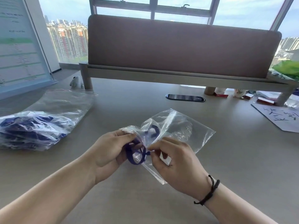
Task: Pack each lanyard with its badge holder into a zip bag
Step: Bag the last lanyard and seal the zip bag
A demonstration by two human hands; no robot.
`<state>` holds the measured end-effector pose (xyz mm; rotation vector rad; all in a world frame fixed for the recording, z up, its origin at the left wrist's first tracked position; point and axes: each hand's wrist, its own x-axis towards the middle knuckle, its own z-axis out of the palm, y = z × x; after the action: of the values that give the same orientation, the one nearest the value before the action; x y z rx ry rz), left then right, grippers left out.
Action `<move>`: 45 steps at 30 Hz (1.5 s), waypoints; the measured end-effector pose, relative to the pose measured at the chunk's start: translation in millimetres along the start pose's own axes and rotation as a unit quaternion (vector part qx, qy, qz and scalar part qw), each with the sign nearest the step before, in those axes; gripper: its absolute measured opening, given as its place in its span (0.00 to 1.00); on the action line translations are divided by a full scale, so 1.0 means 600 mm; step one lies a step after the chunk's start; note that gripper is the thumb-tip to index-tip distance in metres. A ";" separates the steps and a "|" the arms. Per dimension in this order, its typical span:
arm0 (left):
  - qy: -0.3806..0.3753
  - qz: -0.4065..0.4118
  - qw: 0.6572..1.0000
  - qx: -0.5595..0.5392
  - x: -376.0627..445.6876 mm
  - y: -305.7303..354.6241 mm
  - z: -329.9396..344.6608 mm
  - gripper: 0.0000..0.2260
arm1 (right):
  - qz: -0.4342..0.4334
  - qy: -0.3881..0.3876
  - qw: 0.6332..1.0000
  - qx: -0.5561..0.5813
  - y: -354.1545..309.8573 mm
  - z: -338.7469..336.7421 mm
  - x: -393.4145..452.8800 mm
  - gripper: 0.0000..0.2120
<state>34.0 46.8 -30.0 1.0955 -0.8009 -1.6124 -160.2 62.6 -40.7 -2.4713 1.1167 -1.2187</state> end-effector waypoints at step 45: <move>0.010 0.190 0.894 0.405 0.012 0.014 -0.031 0.29 | 0.114 -0.001 0.993 -0.011 0.002 -0.022 0.010 0.12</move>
<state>53.5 37.7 -31.6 1.3925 -1.6418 -0.9225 -168.5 59.8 -29.2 -2.2820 1.3734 -1.1427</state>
